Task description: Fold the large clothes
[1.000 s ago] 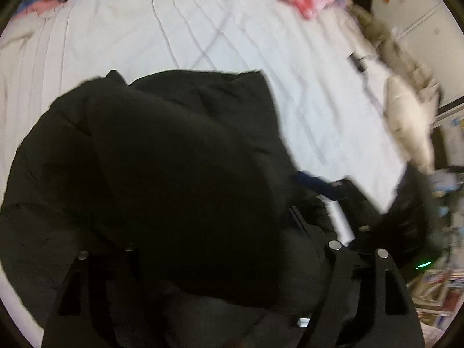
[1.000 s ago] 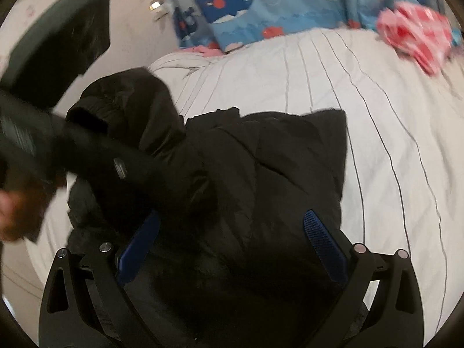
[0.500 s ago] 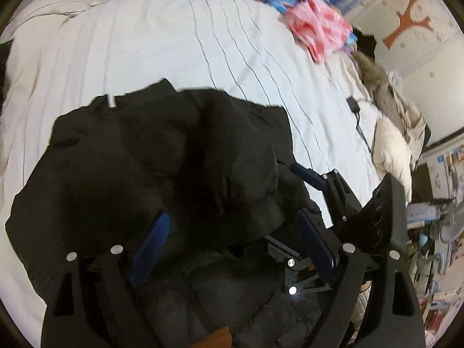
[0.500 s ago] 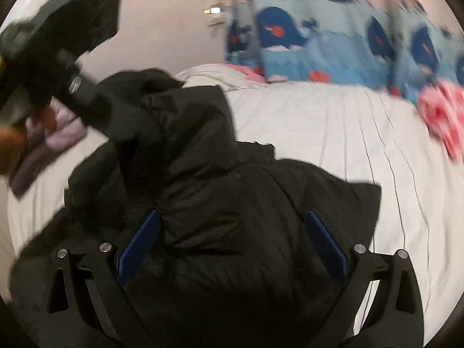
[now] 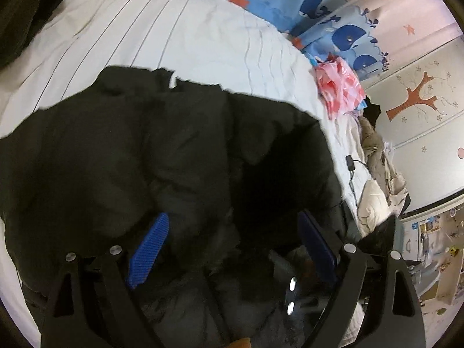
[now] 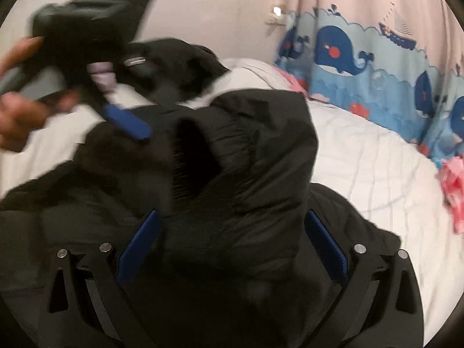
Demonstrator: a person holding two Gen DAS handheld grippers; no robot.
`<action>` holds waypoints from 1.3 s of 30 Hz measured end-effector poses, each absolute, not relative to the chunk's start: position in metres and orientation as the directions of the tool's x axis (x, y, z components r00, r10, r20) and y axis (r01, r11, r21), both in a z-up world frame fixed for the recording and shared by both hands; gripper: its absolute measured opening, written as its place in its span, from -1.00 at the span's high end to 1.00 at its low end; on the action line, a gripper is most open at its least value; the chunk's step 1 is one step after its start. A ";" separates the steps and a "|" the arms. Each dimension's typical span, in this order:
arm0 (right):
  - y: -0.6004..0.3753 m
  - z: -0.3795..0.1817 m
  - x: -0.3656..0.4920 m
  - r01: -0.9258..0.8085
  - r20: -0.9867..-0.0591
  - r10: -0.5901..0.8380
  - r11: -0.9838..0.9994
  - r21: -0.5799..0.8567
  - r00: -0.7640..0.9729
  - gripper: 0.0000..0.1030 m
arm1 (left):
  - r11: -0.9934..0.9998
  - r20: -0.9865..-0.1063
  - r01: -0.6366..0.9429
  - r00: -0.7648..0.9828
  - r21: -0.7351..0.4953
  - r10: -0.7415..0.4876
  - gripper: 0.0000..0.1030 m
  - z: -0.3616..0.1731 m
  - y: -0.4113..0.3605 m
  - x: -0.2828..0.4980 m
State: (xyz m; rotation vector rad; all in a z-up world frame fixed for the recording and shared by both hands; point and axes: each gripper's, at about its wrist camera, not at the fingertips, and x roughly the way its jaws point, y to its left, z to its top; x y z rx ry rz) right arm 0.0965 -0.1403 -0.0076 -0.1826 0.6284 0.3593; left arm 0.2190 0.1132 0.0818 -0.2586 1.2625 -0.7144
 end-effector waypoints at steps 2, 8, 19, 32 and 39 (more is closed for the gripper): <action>-0.149 -0.009 0.114 -0.316 -0.602 0.248 0.949 -0.009 0.759 -0.86 | 0.764 -0.776 0.333 0.130 -0.552 -0.618 -0.67 0.076 0.124 0.218; -0.209 -0.028 0.164 -0.211 -0.584 0.479 0.858 0.468 0.655 0.09 | 0.766 -0.762 0.293 0.155 -0.573 -0.629 -0.67 0.072 0.149 0.222; -0.288 -0.004 0.112 -0.253 -0.139 0.697 0.427 0.868 0.703 0.48 | 0.762 -0.741 0.270 0.196 -0.588 -0.642 -0.70 0.084 0.179 0.217; -0.363 -0.066 0.070 0.167 -0.458 0.486 0.528 0.833 0.744 0.05 | 0.810 -0.787 0.162 0.191 -0.564 -0.586 -0.73 0.044 0.197 0.231; -0.323 0.030 0.067 -0.011 -0.434 0.315 0.820 0.573 0.844 -0.49 | 0.809 -0.746 0.184 0.315 -0.558 -0.586 -0.78 0.066 0.207 0.240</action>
